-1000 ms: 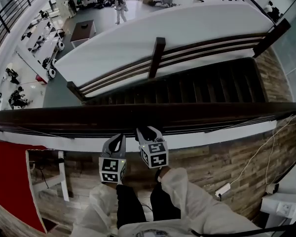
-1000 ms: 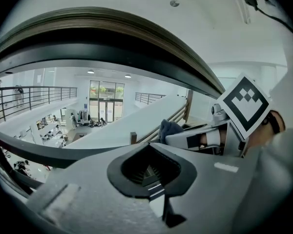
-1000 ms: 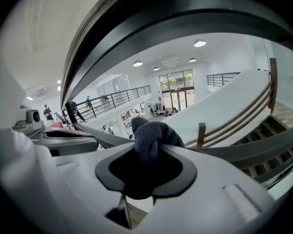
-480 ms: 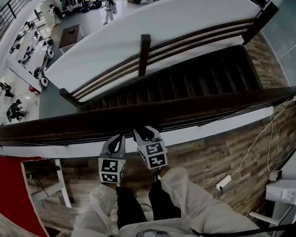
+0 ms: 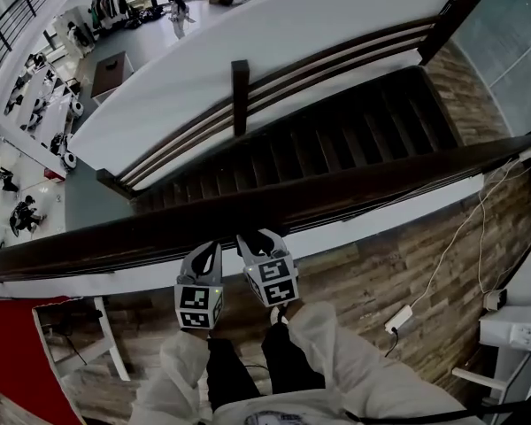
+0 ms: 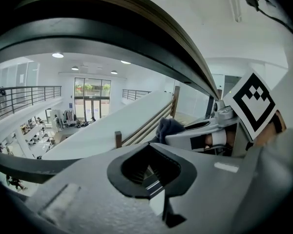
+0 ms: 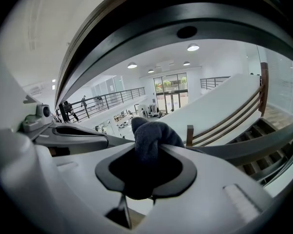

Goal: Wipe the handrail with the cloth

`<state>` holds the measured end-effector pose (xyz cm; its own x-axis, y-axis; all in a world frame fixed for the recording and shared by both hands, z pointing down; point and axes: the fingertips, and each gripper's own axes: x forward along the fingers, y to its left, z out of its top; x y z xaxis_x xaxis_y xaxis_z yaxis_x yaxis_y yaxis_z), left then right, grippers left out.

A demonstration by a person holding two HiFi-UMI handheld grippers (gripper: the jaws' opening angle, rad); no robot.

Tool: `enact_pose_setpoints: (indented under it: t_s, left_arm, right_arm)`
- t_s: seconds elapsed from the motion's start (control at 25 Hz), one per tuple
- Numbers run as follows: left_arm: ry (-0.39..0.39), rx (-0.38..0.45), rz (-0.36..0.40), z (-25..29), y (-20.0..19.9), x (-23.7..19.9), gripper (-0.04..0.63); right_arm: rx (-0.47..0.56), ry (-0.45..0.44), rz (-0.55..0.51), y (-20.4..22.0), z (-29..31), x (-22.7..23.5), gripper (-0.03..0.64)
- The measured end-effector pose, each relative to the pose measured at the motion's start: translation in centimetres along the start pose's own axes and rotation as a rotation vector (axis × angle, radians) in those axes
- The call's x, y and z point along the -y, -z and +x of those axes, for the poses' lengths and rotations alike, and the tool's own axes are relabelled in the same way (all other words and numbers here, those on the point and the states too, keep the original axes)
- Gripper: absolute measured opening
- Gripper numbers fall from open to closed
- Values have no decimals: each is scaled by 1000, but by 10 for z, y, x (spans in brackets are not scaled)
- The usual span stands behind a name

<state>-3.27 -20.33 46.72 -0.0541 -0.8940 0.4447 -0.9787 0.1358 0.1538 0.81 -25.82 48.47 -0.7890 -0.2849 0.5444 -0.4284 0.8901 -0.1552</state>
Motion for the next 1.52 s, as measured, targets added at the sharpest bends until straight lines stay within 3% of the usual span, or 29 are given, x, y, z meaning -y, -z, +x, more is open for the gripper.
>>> enact_pose_setpoints:
  t_s: [0.92, 1.52]
  left_arm:
    - [153, -16, 80, 101, -38, 128, -2]
    - [264, -17, 143, 150, -60, 202, -2]
  right_arm:
    - [7, 136, 72, 11, -62, 163, 94]
    - [63, 314, 185, 16, -116, 301, 94]
